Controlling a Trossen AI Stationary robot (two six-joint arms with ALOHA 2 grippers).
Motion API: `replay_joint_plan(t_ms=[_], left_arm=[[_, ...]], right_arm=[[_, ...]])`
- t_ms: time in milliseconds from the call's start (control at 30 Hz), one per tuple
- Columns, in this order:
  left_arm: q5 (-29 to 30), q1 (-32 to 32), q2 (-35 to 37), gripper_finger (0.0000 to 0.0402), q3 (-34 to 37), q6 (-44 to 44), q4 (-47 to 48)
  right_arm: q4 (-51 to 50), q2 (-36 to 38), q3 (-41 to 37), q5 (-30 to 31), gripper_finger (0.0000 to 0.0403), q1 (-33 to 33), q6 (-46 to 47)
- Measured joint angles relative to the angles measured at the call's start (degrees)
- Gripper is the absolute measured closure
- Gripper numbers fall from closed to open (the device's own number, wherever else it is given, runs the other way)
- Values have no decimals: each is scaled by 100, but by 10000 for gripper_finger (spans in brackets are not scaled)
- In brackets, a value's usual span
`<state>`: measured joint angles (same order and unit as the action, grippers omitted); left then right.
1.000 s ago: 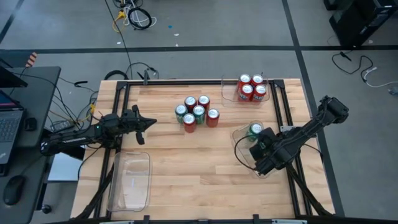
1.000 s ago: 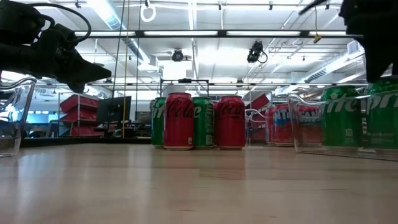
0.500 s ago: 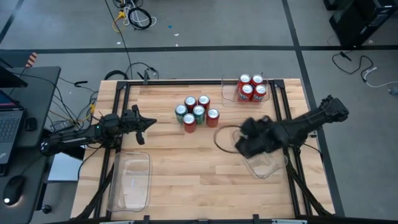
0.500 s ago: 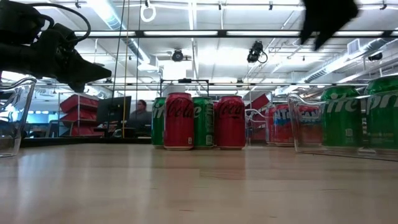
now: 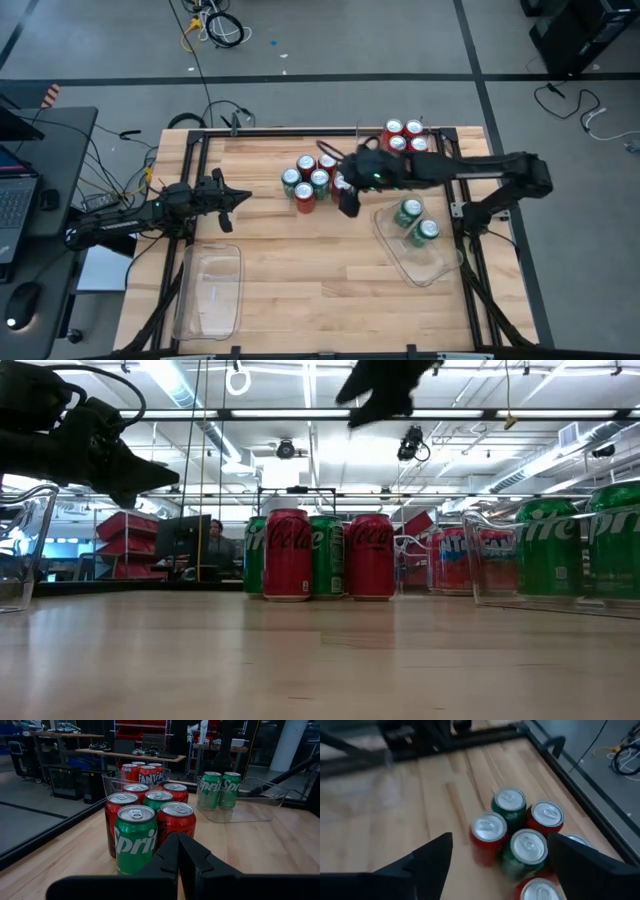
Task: Sort soda cans
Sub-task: Put the right green soda can into the bottom right transparent bin
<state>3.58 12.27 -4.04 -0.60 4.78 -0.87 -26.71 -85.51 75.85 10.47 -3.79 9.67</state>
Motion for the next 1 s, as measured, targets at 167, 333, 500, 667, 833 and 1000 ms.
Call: replay_joint_plan(t_ms=[167,333,500,667,833,1000], left_arm=[[-95,-2,-235,394,6,-3,-286],[-270,-1,-737,394,-261,-161,-454],[-263,1,-1503,394,-803,-429,-344],[-223,8,-2462,394,-1252,-631,-318],[-195,22,-3253,394,-1600,-824,-335],[-195,168,-3619,394,-1773,-907,-353]], right_arm=[[144,-618,-8,-317,70,-353,-458],[143,-895,-8,-344,54,-563,-750],[144,-991,-8,-346,53,-694,-837],[167,-1259,-8,-512,54,-760,-847],[368,-1566,-8,-456,53,-779,-1010],[589,-1769,-8,-429,53,-864,-1136]])
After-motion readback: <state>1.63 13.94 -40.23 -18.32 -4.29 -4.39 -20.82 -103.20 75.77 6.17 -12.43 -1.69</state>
